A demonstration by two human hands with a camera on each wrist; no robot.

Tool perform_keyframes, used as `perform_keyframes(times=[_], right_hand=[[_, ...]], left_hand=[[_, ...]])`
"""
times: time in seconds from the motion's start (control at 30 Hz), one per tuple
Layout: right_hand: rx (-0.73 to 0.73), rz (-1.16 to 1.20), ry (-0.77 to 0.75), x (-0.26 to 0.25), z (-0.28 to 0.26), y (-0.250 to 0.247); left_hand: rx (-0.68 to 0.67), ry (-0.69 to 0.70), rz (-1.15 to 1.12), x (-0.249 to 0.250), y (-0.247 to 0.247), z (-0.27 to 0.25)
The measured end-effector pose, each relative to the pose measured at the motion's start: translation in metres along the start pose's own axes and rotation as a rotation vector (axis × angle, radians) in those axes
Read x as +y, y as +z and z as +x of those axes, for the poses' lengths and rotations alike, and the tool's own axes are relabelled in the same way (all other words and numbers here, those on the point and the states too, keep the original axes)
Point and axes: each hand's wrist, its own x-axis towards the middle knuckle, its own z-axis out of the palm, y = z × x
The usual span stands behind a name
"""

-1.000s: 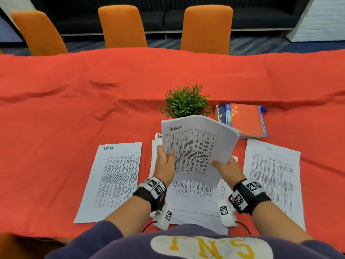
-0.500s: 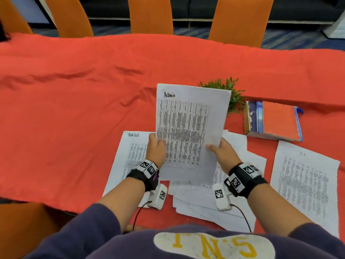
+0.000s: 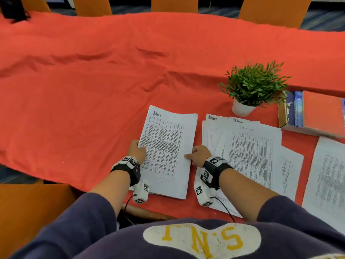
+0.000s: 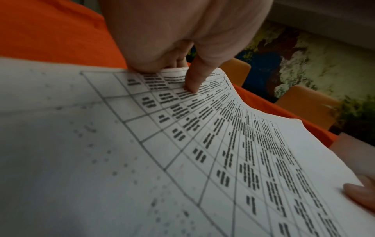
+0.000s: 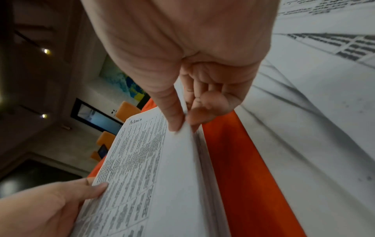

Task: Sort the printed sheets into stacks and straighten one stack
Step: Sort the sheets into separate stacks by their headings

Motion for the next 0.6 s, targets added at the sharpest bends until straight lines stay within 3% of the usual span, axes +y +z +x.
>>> perform_keyframes(times=[0.27,0.6], right_hand=[[0.052,-0.025,0.059,0.009,0.023,0.033],[0.130,0.129,0.085,0.005,0.018,0.030]], left_hand=[[0.067,-0.037,0.019,-0.022,0.008,0.020],[0.165,-0.061,0.276,-0.035,0.016,0.035]])
